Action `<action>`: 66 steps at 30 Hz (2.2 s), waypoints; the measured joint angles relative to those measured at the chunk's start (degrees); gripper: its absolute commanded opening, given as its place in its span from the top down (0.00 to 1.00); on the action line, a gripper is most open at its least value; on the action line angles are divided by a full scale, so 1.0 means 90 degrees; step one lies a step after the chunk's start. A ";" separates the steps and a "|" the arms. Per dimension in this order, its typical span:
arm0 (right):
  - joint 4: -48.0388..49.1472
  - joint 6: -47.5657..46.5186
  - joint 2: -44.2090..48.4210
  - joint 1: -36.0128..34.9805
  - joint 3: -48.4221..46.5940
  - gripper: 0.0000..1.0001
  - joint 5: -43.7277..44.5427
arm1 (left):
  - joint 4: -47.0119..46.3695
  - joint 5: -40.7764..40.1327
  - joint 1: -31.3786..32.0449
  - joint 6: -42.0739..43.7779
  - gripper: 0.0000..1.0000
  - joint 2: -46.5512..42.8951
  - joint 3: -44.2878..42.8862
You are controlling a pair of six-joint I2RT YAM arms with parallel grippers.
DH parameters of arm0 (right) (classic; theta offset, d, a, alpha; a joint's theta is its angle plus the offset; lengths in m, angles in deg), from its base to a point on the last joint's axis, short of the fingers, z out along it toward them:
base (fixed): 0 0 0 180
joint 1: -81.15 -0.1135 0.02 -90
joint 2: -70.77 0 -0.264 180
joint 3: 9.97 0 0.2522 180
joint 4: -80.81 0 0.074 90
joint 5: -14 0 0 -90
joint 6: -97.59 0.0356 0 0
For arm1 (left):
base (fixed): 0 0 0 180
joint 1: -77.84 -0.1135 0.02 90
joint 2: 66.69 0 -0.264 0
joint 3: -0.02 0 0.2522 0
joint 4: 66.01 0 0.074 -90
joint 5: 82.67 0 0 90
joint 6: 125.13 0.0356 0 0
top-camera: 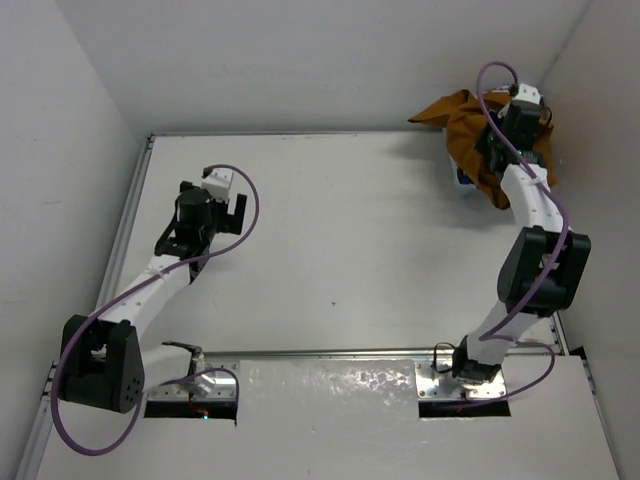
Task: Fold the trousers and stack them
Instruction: Grab the trousers from the pile, then move the trousers to the center of the board, then flatten the trousers out
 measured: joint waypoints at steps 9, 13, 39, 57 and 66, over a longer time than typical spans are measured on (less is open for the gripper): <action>-0.0449 -0.1141 0.0022 -0.2125 -0.3315 1.00 -0.0670 | 0.0044 -0.0151 0.0000 0.0010 0.00 0.0002 -0.0146; 0.0493 -0.1457 0.0306 -0.4223 -0.3721 1.00 -0.1678 | 0.0046 -0.0631 -0.0002 -0.0041 0.02 0.0002 -0.0350; -0.2705 0.0561 -0.2839 -0.2917 -0.3752 0.19 -0.0818 | 0.1559 0.0891 -0.0250 0.0515 0.08 -0.0007 -0.1290; -0.1683 -0.0112 -0.1375 -0.3092 -0.1639 0.28 -0.0478 | 0.2283 0.0257 -0.2101 0.1957 0.00 0.3529 -0.2149; -0.1919 -0.0877 -0.2630 -0.3186 -0.1637 0.96 -0.0831 | 0.1872 -0.0158 -0.2050 0.2613 1.00 0.4503 -0.2839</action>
